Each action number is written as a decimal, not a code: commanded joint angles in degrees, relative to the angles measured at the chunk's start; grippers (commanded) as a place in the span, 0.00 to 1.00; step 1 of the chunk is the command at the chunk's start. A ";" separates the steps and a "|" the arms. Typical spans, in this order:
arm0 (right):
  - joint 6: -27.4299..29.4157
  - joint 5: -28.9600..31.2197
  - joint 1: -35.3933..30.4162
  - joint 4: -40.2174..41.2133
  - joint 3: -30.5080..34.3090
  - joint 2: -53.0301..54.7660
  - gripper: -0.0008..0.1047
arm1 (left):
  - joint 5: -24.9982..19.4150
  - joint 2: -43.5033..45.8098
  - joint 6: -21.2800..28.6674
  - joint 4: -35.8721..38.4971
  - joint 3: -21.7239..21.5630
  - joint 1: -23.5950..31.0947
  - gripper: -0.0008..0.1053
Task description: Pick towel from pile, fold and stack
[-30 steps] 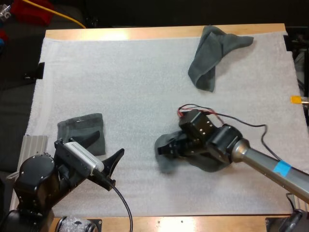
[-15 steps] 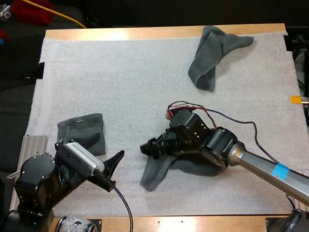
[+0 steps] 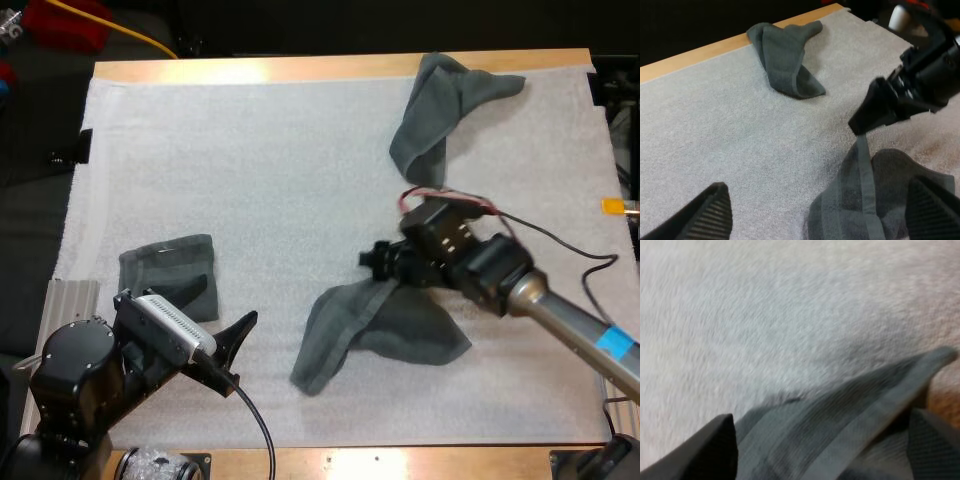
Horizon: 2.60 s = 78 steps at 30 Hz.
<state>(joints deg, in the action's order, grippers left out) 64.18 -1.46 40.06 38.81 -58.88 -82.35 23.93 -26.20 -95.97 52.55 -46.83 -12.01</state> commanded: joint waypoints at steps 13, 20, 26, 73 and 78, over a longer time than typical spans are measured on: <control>-6.16 -9.96 -0.76 2.11 0.62 -2.78 0.66 | 0.30 -0.03 -0.56 -0.12 -0.39 -0.31 0.66; -6.23 -14.33 0.48 0.61 2.01 -6.11 0.66 | 0.30 -0.03 -0.56 -0.12 -0.39 -0.31 0.66; -7.94 -17.87 0.80 -5.10 2.08 -9.73 0.66 | 0.30 -0.03 -0.56 -0.12 -0.39 -0.31 0.66; -2.51 -18.02 0.78 -13.82 -16.56 -2.77 0.01 | 0.30 -0.03 -0.56 -0.12 -0.39 -0.31 0.66; -2.51 -17.18 0.78 -17.01 -19.49 -2.77 0.01 | 0.30 -0.03 -0.56 -0.12 -0.39 -0.31 0.66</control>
<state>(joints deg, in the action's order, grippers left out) 60.82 -18.64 40.81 22.83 -77.64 -85.82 23.93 -26.20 -95.97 52.55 -46.83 -12.01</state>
